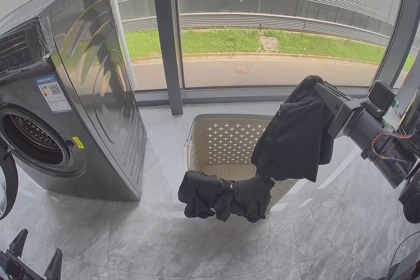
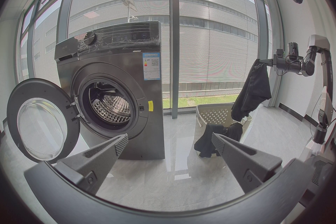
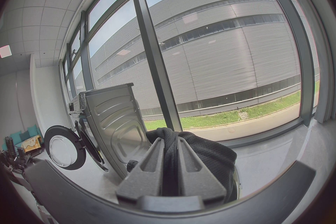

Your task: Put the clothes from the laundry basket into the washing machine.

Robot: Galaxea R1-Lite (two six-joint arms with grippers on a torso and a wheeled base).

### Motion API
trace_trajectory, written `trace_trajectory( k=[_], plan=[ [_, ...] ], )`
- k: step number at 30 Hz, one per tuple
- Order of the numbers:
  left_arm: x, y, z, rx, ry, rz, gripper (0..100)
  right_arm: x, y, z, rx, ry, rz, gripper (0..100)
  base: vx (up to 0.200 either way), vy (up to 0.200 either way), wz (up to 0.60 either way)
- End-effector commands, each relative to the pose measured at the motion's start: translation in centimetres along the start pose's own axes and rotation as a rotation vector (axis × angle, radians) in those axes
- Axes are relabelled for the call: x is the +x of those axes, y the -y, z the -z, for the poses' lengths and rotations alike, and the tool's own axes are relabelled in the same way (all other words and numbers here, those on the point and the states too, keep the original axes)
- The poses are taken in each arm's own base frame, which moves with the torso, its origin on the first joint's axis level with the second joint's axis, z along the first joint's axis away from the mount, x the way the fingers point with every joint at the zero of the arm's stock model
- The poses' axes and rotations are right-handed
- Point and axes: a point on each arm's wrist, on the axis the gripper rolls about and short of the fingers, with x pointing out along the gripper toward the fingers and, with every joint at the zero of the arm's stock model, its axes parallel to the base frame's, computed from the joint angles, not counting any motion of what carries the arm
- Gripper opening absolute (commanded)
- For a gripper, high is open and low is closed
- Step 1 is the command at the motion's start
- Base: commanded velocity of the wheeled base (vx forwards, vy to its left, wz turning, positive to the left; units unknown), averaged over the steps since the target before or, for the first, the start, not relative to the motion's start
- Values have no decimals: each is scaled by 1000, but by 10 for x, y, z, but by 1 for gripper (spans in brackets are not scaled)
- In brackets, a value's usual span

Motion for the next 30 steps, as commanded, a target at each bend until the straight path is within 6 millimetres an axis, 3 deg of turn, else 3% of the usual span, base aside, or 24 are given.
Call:
trace_trajectory(
  k=[1,25,30],
  plan=[
    [0,0,5,0,0,0,100,0,-1,0,0,1,-4,0,0,200,0],
    [0,0,5,5,0,0,100,-1,-14,-1,14,5,-56,0,0,200,0],
    [0,0,5,3,0,0,100,-1,-14,2,13,-5,-56,0,0,0,0]
  ],
)
